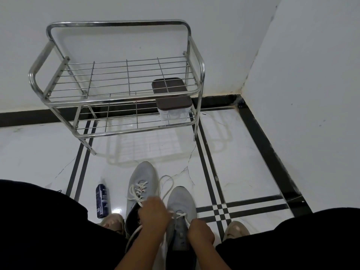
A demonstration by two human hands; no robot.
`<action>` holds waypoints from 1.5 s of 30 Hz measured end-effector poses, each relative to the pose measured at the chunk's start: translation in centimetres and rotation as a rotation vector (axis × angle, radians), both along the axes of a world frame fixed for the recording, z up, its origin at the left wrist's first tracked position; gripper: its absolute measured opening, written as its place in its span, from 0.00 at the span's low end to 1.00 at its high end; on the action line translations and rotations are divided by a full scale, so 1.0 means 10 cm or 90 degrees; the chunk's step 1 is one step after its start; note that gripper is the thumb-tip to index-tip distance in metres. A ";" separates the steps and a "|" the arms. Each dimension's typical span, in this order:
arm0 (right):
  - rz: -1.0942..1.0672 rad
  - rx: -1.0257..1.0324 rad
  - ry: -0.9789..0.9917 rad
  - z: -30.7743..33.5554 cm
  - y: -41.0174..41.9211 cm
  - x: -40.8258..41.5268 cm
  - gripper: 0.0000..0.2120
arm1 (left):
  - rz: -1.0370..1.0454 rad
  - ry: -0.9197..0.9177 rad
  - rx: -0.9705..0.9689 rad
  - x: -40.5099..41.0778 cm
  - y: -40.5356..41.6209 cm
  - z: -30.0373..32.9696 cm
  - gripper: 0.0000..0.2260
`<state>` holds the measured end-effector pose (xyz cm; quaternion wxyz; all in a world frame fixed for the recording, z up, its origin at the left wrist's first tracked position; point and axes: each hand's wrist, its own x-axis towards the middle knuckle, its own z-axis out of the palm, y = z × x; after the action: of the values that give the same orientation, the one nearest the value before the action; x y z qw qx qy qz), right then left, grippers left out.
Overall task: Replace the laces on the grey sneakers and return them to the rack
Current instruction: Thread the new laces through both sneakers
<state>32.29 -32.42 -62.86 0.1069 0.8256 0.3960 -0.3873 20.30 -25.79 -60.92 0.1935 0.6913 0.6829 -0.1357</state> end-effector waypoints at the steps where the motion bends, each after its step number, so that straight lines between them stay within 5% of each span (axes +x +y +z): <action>1: 0.001 0.001 -0.002 0.00 0.01 0.00 0.18 | -0.051 -0.031 0.071 0.05 0.04 0.01 0.15; 3: 0.006 0.001 -0.005 -0.01 0.02 -0.01 0.18 | -0.155 -0.109 0.126 0.13 0.10 -0.06 0.18; 8: 0.014 -0.008 -0.004 -0.02 0.03 -0.01 0.18 | -0.178 -0.121 -0.033 0.02 -0.01 -0.51 0.15; 13: 0.030 -0.004 -0.006 -0.02 0.02 0.01 0.17 | -0.060 -0.205 -0.085 0.01 0.01 -0.61 0.11; 16: 0.033 -0.004 -0.005 -0.02 0.03 0.02 0.17 | 0.071 -0.316 -0.148 0.09 0.10 -0.42 0.01; 21: -0.014 0.021 0.022 0.03 0.02 0.00 0.14 | 0.301 -0.537 -0.292 0.27 0.49 0.10 0.18; 26: -0.189 0.263 0.092 0.35 0.25 -0.01 0.09 | 0.273 -0.726 -0.169 0.15 0.53 0.81 0.22; 33: -0.487 0.527 0.449 1.12 0.59 0.05 0.07 | 0.214 -0.791 -0.079 0.05 0.49 1.25 0.29; 45: -0.299 0.513 0.530 1.45 0.51 -0.13 0.08 | 0.249 -0.853 -0.118 0.06 0.38 1.44 0.34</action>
<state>30.98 -27.29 -48.35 -0.4642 0.6459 0.3275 -0.5100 20.86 -22.01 -46.55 0.6515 0.4711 0.5140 0.2990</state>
